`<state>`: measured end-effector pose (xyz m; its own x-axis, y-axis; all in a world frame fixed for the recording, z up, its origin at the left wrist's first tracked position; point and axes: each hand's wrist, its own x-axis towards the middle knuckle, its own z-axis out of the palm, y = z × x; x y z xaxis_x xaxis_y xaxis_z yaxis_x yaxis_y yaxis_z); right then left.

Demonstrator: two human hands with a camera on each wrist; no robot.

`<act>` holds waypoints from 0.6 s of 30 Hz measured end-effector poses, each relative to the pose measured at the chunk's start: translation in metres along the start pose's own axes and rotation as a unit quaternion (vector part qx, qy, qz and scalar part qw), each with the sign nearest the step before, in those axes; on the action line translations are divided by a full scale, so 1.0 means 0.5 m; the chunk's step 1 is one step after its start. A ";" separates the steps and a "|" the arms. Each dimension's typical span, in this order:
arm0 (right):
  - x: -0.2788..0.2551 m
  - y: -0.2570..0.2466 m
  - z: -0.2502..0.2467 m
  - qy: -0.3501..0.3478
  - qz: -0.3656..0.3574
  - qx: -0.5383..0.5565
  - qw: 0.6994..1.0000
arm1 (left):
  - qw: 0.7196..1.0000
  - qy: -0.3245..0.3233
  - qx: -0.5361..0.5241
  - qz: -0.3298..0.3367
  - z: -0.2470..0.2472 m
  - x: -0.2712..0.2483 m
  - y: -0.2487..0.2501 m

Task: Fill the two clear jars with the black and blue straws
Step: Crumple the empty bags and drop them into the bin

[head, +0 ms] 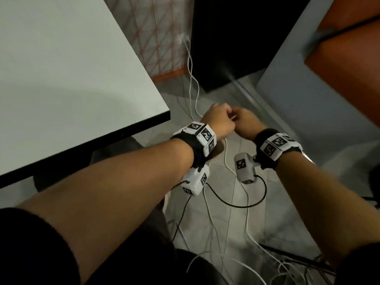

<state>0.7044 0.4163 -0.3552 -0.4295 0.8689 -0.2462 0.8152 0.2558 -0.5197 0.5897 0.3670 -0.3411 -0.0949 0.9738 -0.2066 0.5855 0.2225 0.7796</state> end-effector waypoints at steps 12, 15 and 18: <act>-0.177 -0.388 -0.218 0.045 -0.131 0.163 0.977 | 0.963 0.130 -0.176 0.157 -0.381 -0.221 0.153; -0.173 -0.504 -0.217 0.046 -0.176 0.200 0.963 | 0.951 0.172 -0.200 0.163 -0.482 -0.264 0.136; -0.139 -0.630 -0.185 0.027 -0.220 0.231 0.947 | 0.935 0.231 -0.214 0.165 -0.582 -0.301 0.091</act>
<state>0.5136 0.3145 -0.0987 -0.6585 0.7441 0.1129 0.2994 0.3966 -0.8678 0.3966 0.2441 -0.1025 -0.3620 0.8870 0.2868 0.2775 -0.1912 0.9415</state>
